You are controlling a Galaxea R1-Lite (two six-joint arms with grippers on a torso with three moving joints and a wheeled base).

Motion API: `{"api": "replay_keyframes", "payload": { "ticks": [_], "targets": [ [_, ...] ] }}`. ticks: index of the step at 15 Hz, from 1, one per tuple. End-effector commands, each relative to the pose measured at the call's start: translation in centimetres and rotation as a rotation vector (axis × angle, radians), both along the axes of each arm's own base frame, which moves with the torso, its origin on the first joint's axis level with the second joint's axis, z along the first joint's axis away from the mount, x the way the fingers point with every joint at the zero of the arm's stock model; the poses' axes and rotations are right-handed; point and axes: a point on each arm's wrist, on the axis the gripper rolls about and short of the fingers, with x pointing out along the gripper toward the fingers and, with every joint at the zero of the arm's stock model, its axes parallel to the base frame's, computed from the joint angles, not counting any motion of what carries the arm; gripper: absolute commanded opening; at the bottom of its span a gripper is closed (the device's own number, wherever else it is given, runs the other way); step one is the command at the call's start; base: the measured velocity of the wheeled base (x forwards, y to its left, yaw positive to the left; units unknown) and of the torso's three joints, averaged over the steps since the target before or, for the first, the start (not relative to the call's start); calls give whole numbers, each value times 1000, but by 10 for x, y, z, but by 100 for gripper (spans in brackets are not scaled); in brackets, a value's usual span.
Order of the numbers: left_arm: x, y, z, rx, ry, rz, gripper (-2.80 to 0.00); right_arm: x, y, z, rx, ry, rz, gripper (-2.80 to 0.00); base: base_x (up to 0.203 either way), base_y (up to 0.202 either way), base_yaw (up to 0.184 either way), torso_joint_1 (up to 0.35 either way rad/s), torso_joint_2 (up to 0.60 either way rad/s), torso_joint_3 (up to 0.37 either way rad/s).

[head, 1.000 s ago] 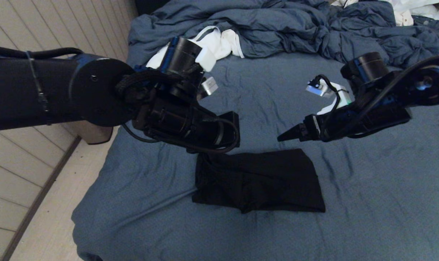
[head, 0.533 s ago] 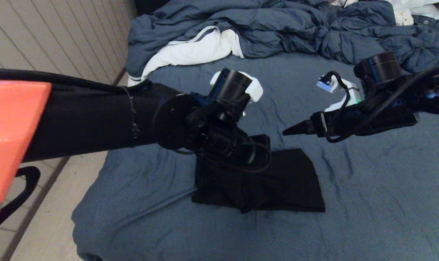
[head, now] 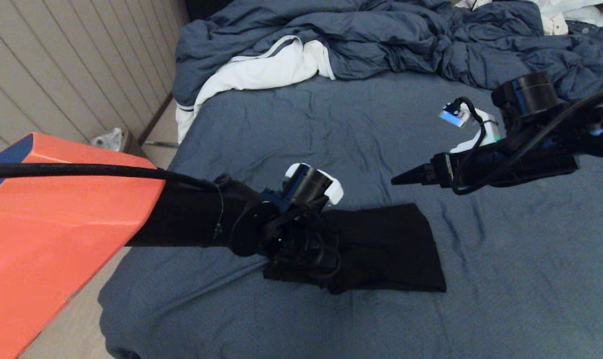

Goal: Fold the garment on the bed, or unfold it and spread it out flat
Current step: Fold the black T-shirt

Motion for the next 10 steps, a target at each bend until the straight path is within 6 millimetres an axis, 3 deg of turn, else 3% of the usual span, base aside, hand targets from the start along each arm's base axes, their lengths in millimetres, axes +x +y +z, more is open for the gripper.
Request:
{"api": "replay_keyframes", "payload": {
  "ticks": [1, 5, 9, 10],
  "targets": [
    [-4, 24, 5, -7, -19, 34, -280, 1, 1, -2, 0, 9, 6, 0, 0, 0, 0, 0, 0, 0],
    [-20, 52, 27, -47, -64, 53, -280, 3, 3, -7, -3, 22, 10, 0, 0, 0, 0, 0, 0, 0],
    [-24, 85, 46, -98, -94, 124, -280, 3, 5, -7, -3, 23, 17, 0, 0, 0, 0, 0, 0, 0],
    [-27, 92, 52, -120, -102, 141, -280, 2, 5, -8, -5, 25, 19, -280, 0, 0, 0, 0, 0, 0]
  ]
}}
